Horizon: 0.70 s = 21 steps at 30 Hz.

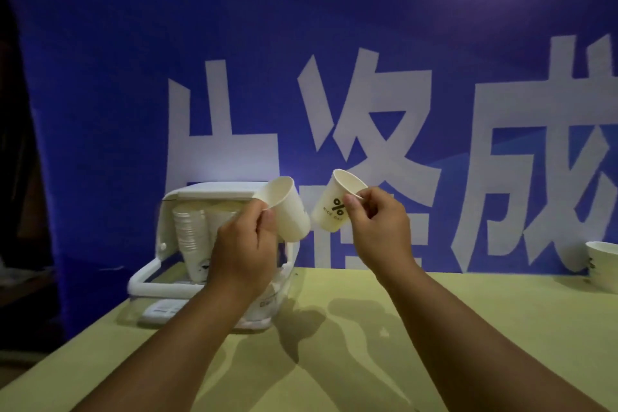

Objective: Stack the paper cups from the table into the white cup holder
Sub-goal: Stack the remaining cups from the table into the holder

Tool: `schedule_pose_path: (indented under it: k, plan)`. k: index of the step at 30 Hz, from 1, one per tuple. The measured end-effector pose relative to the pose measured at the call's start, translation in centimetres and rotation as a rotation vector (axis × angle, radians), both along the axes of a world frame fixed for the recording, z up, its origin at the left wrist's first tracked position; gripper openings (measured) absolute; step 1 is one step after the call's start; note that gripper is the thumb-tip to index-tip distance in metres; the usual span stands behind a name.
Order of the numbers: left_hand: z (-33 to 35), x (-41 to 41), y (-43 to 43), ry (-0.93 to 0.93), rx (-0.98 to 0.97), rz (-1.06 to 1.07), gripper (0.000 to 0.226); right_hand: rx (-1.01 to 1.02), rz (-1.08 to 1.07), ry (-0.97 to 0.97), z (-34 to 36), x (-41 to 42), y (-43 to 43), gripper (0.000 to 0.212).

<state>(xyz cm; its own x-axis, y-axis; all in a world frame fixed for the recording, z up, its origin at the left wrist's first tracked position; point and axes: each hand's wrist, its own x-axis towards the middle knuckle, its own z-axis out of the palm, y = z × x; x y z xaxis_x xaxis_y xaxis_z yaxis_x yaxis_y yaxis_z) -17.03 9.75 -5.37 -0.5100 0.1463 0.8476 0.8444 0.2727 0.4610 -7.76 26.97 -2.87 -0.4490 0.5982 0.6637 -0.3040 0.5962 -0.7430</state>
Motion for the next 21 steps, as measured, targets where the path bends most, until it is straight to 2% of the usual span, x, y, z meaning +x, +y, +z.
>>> schedule_pose_path:
  k: [3,7,12,15,18,21]
  plan:
    - [0.7,-1.7,-1.9,0.007,0.115,0.053,0.026,-0.049,0.038,0.064,1.2,-1.9,-2.1,0.012]
    - [0.2,-3.7,-3.2,-0.083,0.131,0.100,0.024,-0.133,0.092,0.130,2.5,-3.5,-4.0,0.013]
    - [-1.0,-4.6,-3.5,-0.163,-0.058,0.166,0.026,-0.106,0.137,0.121,1.8,-4.7,-4.6,0.007]
    - [-0.8,-4.7,-3.5,-0.123,-0.196,0.267,0.030,-0.056,0.161,0.057,1.2,-5.1,-4.5,0.002]
    - [-0.6,-4.5,-3.5,-0.110,-0.235,0.259,0.027,-0.027,0.176,0.023,1.0,-5.4,-4.4,0.007]
    - [-1.3,-4.6,-3.6,-0.101,-0.357,0.249,0.026,0.002,0.175,0.034,1.2,-5.3,-4.5,0.009]
